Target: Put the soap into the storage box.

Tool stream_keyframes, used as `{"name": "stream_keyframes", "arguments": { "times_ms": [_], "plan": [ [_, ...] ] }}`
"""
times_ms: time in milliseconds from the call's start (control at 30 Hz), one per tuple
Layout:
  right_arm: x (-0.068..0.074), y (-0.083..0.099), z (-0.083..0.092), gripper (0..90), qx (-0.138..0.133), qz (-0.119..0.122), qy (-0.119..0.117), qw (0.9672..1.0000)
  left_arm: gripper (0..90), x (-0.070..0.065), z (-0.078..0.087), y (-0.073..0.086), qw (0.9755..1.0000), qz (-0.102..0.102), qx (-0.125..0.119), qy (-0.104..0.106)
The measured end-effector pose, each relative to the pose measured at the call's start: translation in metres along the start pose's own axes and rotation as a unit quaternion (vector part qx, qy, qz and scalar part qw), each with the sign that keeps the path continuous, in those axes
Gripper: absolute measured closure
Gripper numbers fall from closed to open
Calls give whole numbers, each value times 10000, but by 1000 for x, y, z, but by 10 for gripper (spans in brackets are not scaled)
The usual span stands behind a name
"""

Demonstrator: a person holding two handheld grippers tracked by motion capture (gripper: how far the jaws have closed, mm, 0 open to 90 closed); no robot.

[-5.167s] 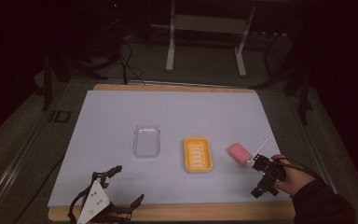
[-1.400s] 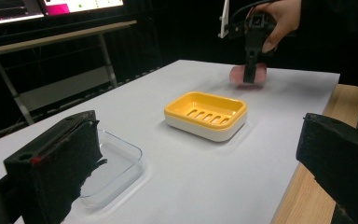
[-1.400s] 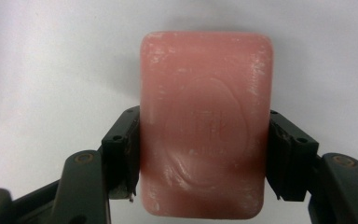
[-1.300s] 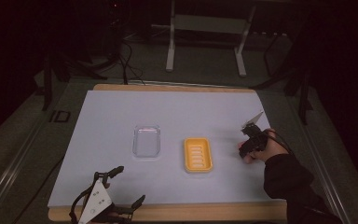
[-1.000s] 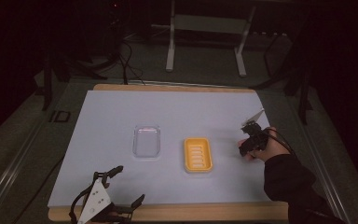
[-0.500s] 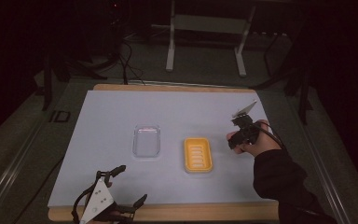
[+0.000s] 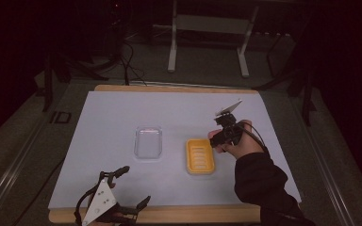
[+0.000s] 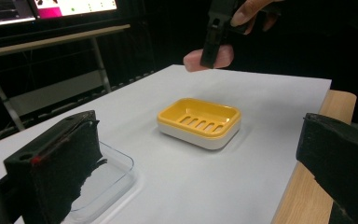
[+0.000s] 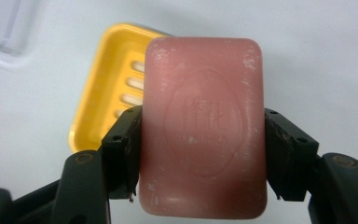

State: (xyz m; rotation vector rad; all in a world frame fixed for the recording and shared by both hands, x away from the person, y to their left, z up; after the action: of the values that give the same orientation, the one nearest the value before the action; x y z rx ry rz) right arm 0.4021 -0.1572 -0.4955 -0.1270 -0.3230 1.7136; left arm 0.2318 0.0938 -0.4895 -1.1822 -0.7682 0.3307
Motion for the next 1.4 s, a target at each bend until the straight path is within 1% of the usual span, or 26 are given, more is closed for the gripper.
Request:
{"name": "stream_keyframes", "arguments": {
  "times_ms": [100,133,300,400,467,533,633,700,767,833,1067,1133,1267,1400],
  "plan": [
    [11,2,-1,377,27,32,-2,10000,4,0,0,0,10000,4,-3,2],
    [14,1,-2,377,-1,23,-23,10000,4,0,0,0,10000,-4,6,7],
    [26,2,-5,378,-135,-106,-116,9998,4,0,0,0,10000,-7,3,10],
    [32,4,-9,378,-181,-286,-225,9992,4,0,0,0,10000,-5,-5,11],
    [34,5,-13,378,-256,-344,-262,9987,4,0,0,0,10000,-6,-5,13],
    [38,7,-18,378,-239,-481,-354,9979,4,-1,0,0,10000,-13,-6,16],
    [43,8,-25,378,-279,-578,-438,9970,3,-1,0,0,10000,-18,5,21],
    [46,11,-31,378,-229,-645,-455,9966,4,-1,0,0,10000,-23,11,35],
    [47,14,-38,378,-173,-646,-462,9967,4,-2,0,0,10000,-40,14,45],
    [47,16,-43,378,-166,-640,-400,9970,4,-2,0,0,10000,-54,14,54],
    [45,17,-55,377,-65,-750,-372,9965,4,-2,0,0,10000,-55,21,59],
    [46,18,-57,377,-59,-729,-345,9967,4,-2,0,0,10000,-56,25,58],
    [49,20,-63,377,-9,-766,-370,9964,4,-2,-1,0,10000,-61,24,61],
    [49,23,-72,377,52,-794,-296,9964,4,-2,0,0,10000,-75,28,56]
  ]
}}
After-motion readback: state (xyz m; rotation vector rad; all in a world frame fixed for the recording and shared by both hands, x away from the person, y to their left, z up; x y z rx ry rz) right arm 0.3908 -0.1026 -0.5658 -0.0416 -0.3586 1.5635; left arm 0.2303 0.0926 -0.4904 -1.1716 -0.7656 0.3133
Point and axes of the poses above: each handheld gripper's, and its own axes: z roughly backward along the jaws, y roughly out of its underside, x roughly to its left, the point moved 10 cm from there along -z, roughly forward along the jaws, and after that the axes turned 14 degrees about -z, right-handed, at the moved point
